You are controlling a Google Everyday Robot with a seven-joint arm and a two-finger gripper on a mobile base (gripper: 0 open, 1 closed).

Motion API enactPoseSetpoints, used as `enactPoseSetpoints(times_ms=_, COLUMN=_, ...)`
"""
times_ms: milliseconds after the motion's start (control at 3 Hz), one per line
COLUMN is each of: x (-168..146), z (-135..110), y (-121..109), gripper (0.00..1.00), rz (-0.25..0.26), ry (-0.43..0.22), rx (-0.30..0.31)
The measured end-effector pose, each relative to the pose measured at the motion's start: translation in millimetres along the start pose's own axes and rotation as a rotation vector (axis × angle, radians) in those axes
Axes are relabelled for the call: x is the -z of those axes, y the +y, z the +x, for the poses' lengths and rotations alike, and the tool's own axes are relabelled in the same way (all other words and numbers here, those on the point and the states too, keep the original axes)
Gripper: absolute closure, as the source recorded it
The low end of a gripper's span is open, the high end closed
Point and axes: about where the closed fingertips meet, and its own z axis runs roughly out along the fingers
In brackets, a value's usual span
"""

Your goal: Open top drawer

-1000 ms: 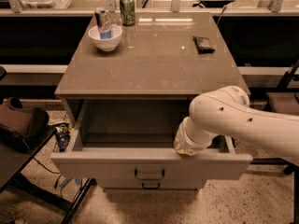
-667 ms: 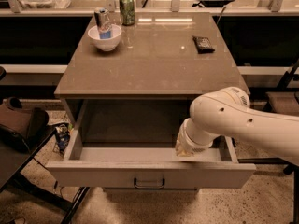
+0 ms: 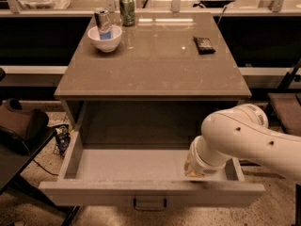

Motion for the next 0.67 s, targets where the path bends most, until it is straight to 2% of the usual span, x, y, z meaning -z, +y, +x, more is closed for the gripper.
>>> enactPoseSetpoints(times_ms=333, x=7.0, z=11.0, y=45.9, gripper=1.00, rz=-0.041, ry=0.005, rx=-0.045)
enactPoseSetpoints(times_ms=667, x=10.3, z=16.0, y=68.9, gripper=0.82, rz=-0.072, ry=0.003, rx=-0.063)
